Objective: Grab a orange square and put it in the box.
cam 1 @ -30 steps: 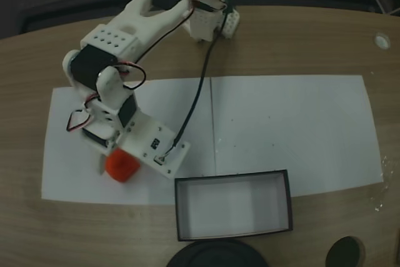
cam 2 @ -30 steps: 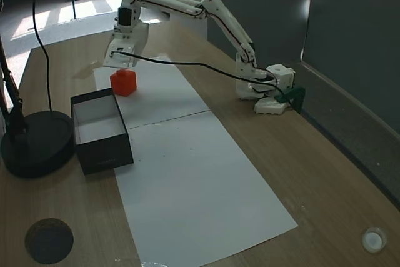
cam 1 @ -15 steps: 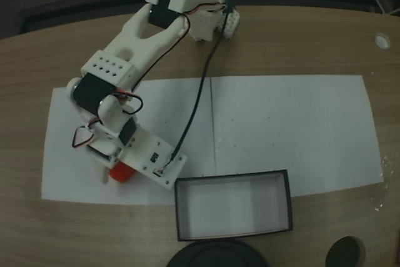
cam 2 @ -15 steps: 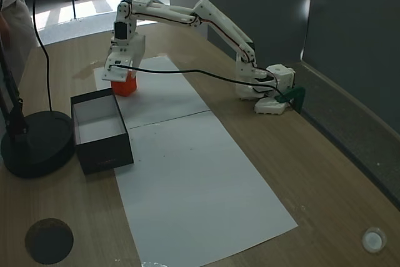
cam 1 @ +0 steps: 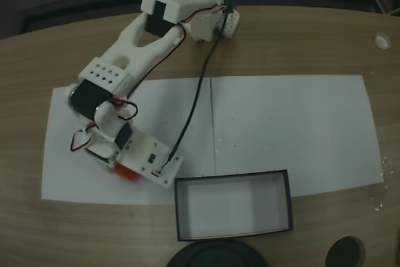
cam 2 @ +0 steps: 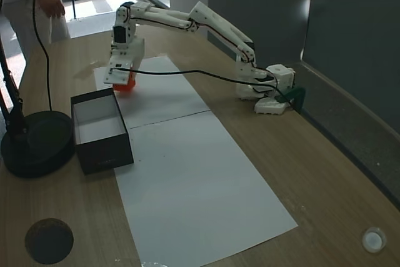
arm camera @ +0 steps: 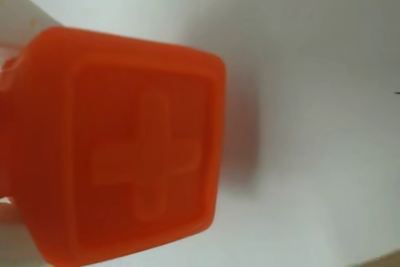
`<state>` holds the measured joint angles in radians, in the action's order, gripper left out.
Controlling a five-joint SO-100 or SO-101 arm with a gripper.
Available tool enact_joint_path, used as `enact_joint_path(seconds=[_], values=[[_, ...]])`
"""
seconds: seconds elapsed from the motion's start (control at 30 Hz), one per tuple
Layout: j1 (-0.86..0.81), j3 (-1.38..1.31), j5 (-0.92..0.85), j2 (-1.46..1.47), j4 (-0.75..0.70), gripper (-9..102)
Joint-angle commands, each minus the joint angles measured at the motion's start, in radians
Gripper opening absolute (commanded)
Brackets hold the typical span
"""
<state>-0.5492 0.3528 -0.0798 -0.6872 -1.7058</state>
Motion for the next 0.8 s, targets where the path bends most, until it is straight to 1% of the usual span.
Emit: enact_joint_path(seconds=[0.0, 0.13, 0.33, 0.47, 0.57, 0.63, 0.77], values=[[0.044, -0.239, -0.009, -0.137, -0.029, 6], [0.124, -0.295, -0.014, -0.382, -0.028, 7], [0.379, -0.281, -0.008, -0.686, -0.026, 7], [0.549, -0.141, 0.051, -0.729, -0.025, 7], [0.640, -0.008, 0.092, -0.726, -0.023, 7], [0.680, 0.061, 0.097, -0.724, -0.015, 7], [0.703, 0.198, 0.097, -0.723, 0.067, 7]])
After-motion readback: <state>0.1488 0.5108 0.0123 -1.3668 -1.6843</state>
